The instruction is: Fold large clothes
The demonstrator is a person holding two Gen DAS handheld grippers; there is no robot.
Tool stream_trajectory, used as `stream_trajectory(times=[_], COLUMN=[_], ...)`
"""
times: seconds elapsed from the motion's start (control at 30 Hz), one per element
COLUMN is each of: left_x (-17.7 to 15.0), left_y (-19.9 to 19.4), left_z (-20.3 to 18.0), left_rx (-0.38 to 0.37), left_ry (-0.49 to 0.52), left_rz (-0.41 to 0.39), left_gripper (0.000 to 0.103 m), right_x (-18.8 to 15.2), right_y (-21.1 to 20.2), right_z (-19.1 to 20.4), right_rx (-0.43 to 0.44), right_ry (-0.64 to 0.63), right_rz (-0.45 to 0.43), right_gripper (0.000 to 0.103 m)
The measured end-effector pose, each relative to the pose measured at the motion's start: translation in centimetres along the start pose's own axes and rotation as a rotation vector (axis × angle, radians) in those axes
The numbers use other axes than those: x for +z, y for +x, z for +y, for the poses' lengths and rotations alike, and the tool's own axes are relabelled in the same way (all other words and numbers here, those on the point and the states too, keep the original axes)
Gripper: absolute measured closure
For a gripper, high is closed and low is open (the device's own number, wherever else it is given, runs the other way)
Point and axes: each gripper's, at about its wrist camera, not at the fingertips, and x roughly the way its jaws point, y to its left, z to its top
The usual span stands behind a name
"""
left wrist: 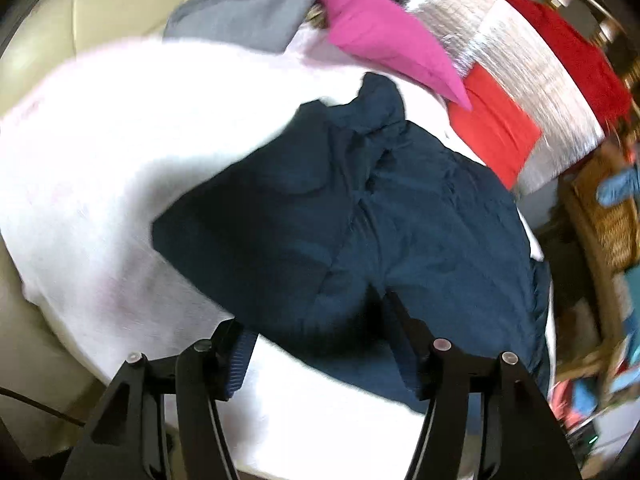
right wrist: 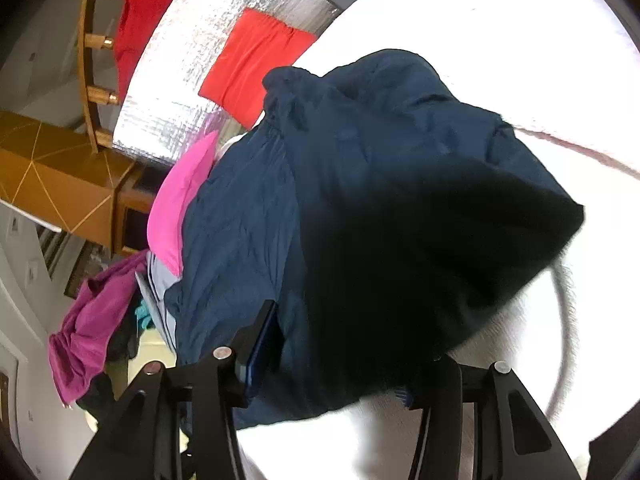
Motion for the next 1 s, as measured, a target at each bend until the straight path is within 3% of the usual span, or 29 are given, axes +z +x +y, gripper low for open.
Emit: stream_trajectory(times=[0.23,0.47,0.7,0.87,1.0], left_x=[-1.0,-1.3,-2.4,-3.4,-3.7], left_y=[-2.1,-3.7,-4.1,-4.6,-4.4], left_z=[-1.9,-4.3,-3.9,-3.9,-4.1], left_rx=[0.108,0.134,0.128,0.128,0.137], left_ry=[0.190,0.323,0.366,0.384,0.391], left_rz=[-0.120,-0.265,-0.267,-0.259,-0.252], left_gripper=[0.040,0.034,0.034,0.034,0.034], right_x=[-1.6,-3.5,-2.5,0.1,1.7], right_y=[-2.3,-5.1,-6.3,-5.5,-3.7], right_z=[-0.6,1.0,3.5,3.7,2.9], right_rx=[-0.026,-0.055,-0.048,-0.097,-0.150], right_ry=[-0.050,-0.186,-0.287,-0.266,-0.238], right_rz=[0.033,0.027,-0.037,-0.088,-0.061], right_gripper=[0.049,0.049,0.049,0.049,0.048])
